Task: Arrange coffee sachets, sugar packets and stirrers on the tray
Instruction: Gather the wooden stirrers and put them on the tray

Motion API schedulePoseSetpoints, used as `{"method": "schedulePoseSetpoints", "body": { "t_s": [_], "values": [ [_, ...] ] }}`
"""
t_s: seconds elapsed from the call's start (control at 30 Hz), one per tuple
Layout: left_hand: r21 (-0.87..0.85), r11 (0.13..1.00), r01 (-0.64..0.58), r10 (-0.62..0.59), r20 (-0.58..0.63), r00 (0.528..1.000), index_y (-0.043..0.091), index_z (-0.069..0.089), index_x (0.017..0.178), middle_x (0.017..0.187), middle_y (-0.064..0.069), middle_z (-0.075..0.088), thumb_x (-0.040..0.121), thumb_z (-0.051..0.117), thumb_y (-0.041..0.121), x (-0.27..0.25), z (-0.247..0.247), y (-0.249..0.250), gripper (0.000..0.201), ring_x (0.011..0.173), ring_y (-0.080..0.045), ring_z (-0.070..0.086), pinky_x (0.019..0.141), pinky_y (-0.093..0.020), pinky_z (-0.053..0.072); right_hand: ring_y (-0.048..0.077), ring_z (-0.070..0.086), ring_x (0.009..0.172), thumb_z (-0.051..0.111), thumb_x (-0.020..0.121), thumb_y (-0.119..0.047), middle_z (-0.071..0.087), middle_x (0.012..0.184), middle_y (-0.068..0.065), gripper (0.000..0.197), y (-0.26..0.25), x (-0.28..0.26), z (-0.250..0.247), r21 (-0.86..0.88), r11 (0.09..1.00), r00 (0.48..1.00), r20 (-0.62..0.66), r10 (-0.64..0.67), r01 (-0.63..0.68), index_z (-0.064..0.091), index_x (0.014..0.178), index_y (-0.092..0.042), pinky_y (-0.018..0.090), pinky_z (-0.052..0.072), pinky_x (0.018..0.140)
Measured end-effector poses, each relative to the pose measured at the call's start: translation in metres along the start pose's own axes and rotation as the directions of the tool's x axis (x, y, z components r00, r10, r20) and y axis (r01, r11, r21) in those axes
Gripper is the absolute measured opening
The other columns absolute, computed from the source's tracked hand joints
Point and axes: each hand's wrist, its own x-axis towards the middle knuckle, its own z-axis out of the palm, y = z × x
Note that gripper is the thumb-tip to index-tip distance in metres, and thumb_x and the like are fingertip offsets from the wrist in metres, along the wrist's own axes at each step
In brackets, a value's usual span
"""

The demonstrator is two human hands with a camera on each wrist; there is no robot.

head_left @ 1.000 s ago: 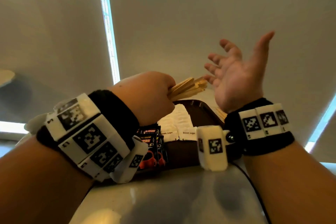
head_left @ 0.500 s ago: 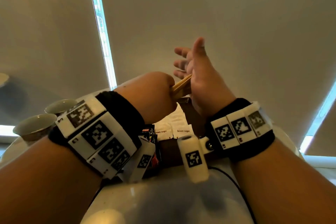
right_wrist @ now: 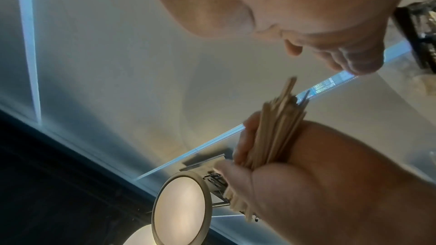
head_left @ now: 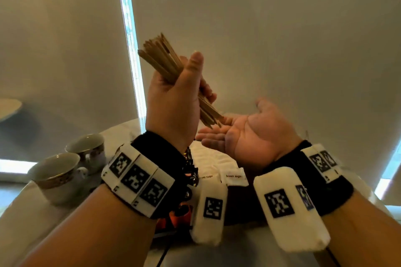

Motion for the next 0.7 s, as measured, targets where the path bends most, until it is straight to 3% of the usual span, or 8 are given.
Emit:
{"method": "schedulePoseSetpoints", "body": {
  "t_s": [0.07, 0.13, 0.23, 0.33, 0.37, 0.47, 0.57, 0.7],
  "values": [
    [0.121, 0.992, -0.032, 0.024, 0.07, 0.997, 0.023, 0.058, 0.079, 0.063, 0.002, 0.058, 0.099, 0.065, 0.028, -0.006, 0.0, -0.009, 0.021, 0.063, -0.02, 0.061, 0.069, -0.047, 0.06, 0.062, 0.031, 0.138, 0.022, 0.085, -0.086, 0.032, 0.146, 0.046, 0.112, 0.004, 0.0, 0.0, 0.07, 0.997, 0.996, 0.085, 0.028, -0.034, 0.022, 0.153, 0.003, 0.064, 0.044, 0.103],
    [0.157, 0.987, 0.023, -0.046, 0.145, 0.988, 0.016, 0.055, 0.083, 0.065, -0.005, 0.057, 0.099, 0.065, 0.02, -0.015, 0.004, -0.016, 0.02, 0.064, -0.027, 0.06, 0.065, -0.049, 0.059, 0.056, 0.044, 0.132, 0.026, 0.082, -0.089, 0.047, 0.14, 0.04, 0.114, 0.008, -0.004, -0.001, 0.105, 0.993, 0.975, 0.218, 0.039, -0.063, 0.032, 0.149, 0.003, 0.064, 0.038, 0.108],
    [0.145, 0.988, 0.063, -0.086, 0.158, 0.984, 0.014, 0.053, 0.083, 0.065, -0.007, 0.054, 0.099, 0.065, 0.018, -0.018, 0.007, -0.019, 0.02, 0.062, -0.029, 0.056, 0.059, -0.047, 0.058, 0.05, 0.052, 0.126, 0.031, 0.081, -0.088, 0.054, 0.137, 0.032, 0.109, 0.011, -0.005, -0.004, 0.105, 0.993, 0.972, 0.233, 0.023, -0.049, 0.041, 0.145, 0.0, 0.06, 0.04, 0.107],
    [0.14, 0.99, 0.005, -0.018, 0.092, 0.996, 0.014, 0.053, 0.081, 0.063, -0.004, 0.055, 0.1, 0.064, 0.018, -0.013, 0.005, -0.019, 0.022, 0.059, -0.024, 0.057, 0.06, -0.042, 0.058, 0.05, 0.056, 0.115, 0.032, 0.078, -0.091, 0.05, 0.142, 0.029, 0.112, 0.011, -0.001, -0.003, 0.102, 0.994, 0.988, 0.155, 0.019, -0.036, 0.04, 0.144, -0.002, 0.046, 0.059, 0.076],
    [0.114, 0.993, 0.028, -0.038, 0.088, 0.995, 0.013, 0.053, 0.082, 0.064, -0.005, 0.056, 0.1, 0.064, 0.019, -0.014, 0.006, -0.02, 0.021, 0.061, -0.025, 0.058, 0.061, -0.044, 0.059, 0.05, 0.057, 0.114, 0.034, 0.078, -0.091, 0.051, 0.14, 0.03, 0.112, 0.011, -0.002, -0.002, 0.123, 0.992, 0.987, 0.158, 0.01, -0.03, 0.042, 0.141, 0.001, 0.046, 0.059, 0.078],
    [0.076, 0.986, 0.147, -0.155, 0.109, 0.982, 0.012, 0.054, 0.086, 0.07, -0.009, 0.057, 0.1, 0.064, 0.018, -0.02, 0.01, -0.023, 0.018, 0.066, -0.028, 0.061, 0.064, -0.049, 0.061, 0.052, 0.054, 0.125, 0.036, 0.081, -0.087, 0.057, 0.132, 0.034, 0.111, 0.013, -0.009, 0.0, 0.108, 0.994, 0.979, 0.199, -0.05, 0.029, 0.045, 0.134, 0.01, 0.061, 0.038, 0.109],
    [0.102, 0.976, 0.193, -0.205, 0.119, 0.972, 0.013, 0.055, 0.086, 0.07, -0.009, 0.059, 0.098, 0.066, 0.019, -0.025, 0.011, -0.024, 0.017, 0.065, -0.026, 0.061, 0.064, -0.045, 0.061, 0.052, 0.052, 0.127, 0.034, 0.084, -0.086, 0.058, 0.131, 0.035, 0.11, 0.014, -0.009, -0.002, 0.086, 0.995, 0.978, 0.202, -0.061, 0.044, 0.041, 0.137, 0.01, 0.063, 0.034, 0.111],
    [0.241, 0.947, 0.215, -0.249, 0.122, 0.961, 0.017, 0.057, 0.086, 0.067, -0.008, 0.055, 0.096, 0.069, 0.025, -0.026, 0.009, -0.026, 0.018, 0.058, -0.021, 0.054, 0.056, -0.033, 0.054, 0.048, 0.053, 0.128, 0.029, 0.085, -0.086, 0.057, 0.137, 0.025, 0.109, 0.016, -0.003, -0.005, -0.03, 0.998, 0.99, 0.137, -0.044, 0.048, 0.036, 0.145, 0.005, 0.061, 0.039, 0.108]
  ]
}}
